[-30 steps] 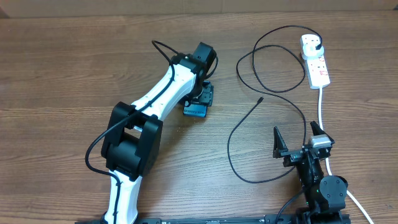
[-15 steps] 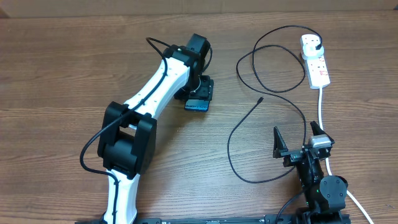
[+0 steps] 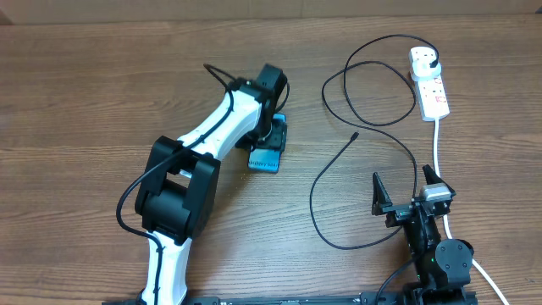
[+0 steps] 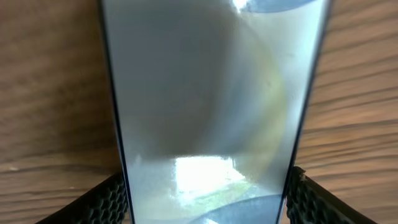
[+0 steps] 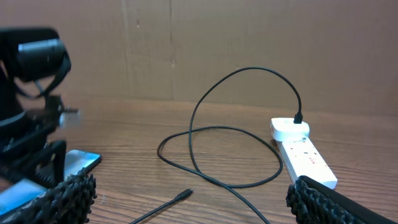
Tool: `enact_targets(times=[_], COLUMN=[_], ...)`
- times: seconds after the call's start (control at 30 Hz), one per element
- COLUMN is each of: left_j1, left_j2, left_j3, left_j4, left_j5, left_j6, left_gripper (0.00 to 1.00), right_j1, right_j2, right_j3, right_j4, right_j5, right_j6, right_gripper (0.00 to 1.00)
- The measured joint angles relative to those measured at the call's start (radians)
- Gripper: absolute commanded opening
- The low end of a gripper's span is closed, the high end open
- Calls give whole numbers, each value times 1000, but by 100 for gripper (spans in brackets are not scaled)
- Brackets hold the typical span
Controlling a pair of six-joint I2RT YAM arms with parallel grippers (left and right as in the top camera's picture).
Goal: Plug charger to phone and switch on socket
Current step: 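Close the left gripper on the phone's sides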
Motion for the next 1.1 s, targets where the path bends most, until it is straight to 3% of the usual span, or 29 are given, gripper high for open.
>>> enact_targets(times=[0.17, 0.3, 0.47, 1.1], left_j1=[0, 0, 0, -19], left_j2=[0, 0, 0, 1], left_j3=[-23, -24, -27, -33], left_j4=[23, 48, 90, 93], left_j5=[-7, -23, -71, -107], left_j6=[0, 3, 14, 15], left_gripper=[71, 86, 97, 96], right_j1=[0, 0, 0, 0], right_j2=[1, 2, 2, 2], right_j3=[0, 0, 0, 0], right_j4=[0, 0, 0, 0], right_j5=[0, 0, 0, 0], right_j6=[0, 1, 0, 0], right_gripper=[100, 100, 100, 100])
